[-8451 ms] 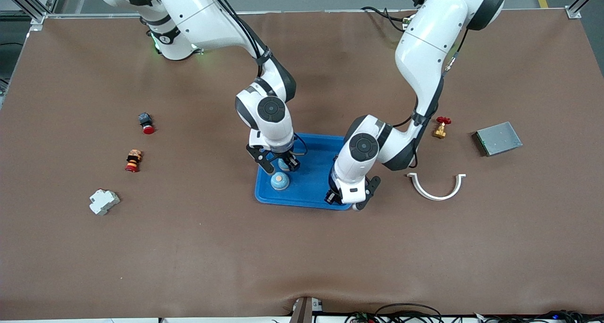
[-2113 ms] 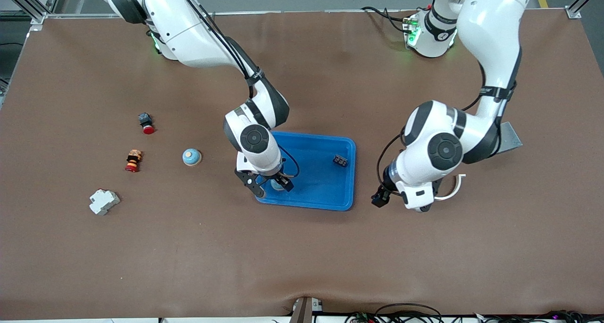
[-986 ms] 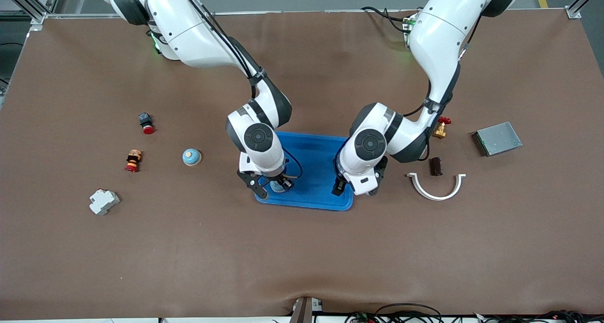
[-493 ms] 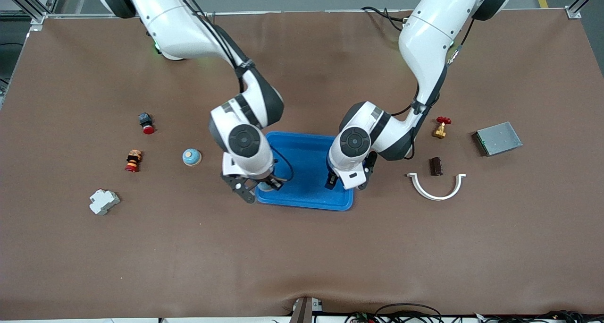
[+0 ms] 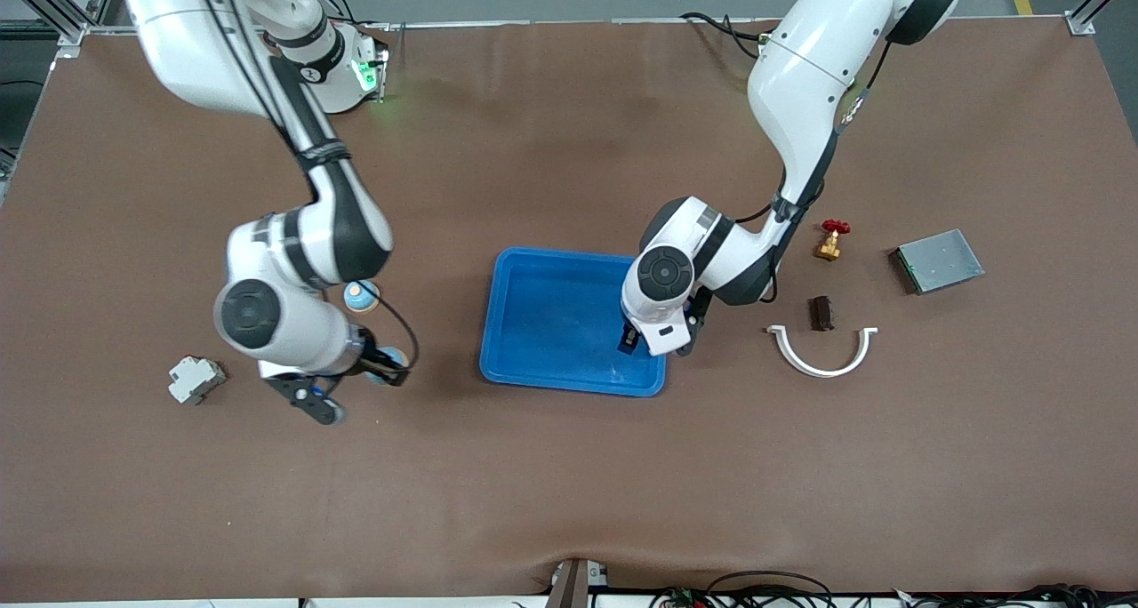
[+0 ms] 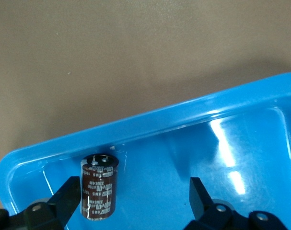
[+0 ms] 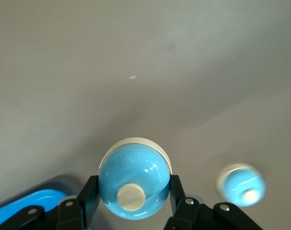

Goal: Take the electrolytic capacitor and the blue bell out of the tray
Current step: 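Carry the bell with the right gripper while the left gripper carries the capacitor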

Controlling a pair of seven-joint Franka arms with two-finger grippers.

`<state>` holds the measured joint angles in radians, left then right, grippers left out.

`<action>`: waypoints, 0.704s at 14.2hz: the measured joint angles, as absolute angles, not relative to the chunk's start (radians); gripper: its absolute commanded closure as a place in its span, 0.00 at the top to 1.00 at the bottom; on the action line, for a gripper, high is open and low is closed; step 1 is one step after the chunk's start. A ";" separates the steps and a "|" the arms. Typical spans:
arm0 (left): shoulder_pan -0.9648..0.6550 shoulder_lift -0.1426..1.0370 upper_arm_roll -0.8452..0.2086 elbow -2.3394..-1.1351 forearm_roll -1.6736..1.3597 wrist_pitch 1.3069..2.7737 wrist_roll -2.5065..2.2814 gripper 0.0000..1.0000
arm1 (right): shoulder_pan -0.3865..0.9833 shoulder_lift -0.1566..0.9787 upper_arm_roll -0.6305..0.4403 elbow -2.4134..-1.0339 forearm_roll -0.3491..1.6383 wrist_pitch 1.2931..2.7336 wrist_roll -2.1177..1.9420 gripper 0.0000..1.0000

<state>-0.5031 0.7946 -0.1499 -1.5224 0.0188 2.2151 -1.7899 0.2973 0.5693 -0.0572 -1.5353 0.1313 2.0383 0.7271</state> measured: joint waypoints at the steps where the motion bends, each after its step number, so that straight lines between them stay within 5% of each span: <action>1: -0.503 0.795 -0.150 -1.525 0.019 2.215 -1.790 1.00 | 0.277 0.547 -0.057 -1.579 0.133 2.058 0.687 0.00; 5: -0.508 0.805 -0.150 -1.529 0.020 2.215 -1.790 1.00 | 0.235 0.503 -0.057 -1.724 0.133 2.180 0.542 0.00; 8: -0.511 0.810 -0.150 -1.527 0.022 2.217 -1.790 0.38 | 0.177 0.490 -0.058 -1.812 0.133 2.269 0.408 0.00; 10: -0.511 0.810 -0.150 -1.518 0.023 2.217 -1.790 0.16 | 0.144 0.475 -0.058 -1.871 0.133 2.315 0.334 0.00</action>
